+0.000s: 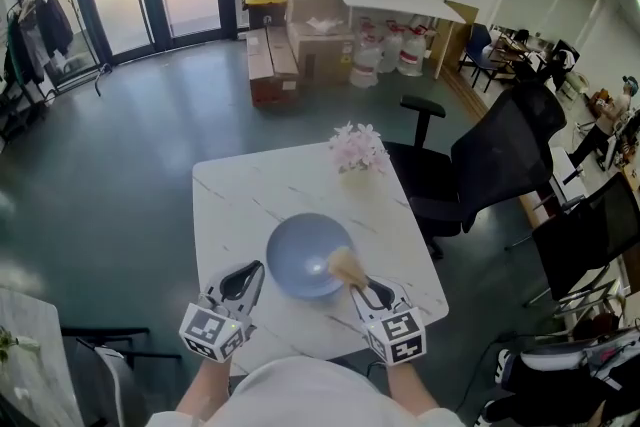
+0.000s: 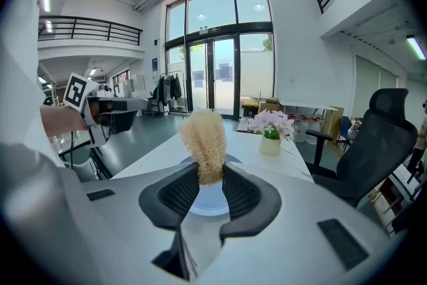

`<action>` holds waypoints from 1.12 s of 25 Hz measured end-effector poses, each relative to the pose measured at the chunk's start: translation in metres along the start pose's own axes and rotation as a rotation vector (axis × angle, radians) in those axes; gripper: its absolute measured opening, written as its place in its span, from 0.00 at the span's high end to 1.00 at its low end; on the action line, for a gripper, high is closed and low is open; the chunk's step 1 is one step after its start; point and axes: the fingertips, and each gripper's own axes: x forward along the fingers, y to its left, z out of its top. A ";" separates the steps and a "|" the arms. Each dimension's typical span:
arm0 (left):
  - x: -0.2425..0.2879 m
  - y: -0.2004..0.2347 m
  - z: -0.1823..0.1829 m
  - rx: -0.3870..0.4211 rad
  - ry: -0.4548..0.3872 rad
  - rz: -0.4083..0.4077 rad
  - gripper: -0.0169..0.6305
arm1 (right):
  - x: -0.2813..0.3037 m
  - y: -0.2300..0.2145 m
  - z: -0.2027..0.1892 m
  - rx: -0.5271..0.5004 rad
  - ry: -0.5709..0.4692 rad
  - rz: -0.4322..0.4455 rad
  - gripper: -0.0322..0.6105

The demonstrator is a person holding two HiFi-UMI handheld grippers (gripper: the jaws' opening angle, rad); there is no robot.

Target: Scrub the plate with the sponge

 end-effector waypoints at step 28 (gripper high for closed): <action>-0.022 -0.011 0.006 -0.088 -0.038 -0.116 0.91 | -0.009 0.016 -0.010 0.059 0.017 -0.087 0.77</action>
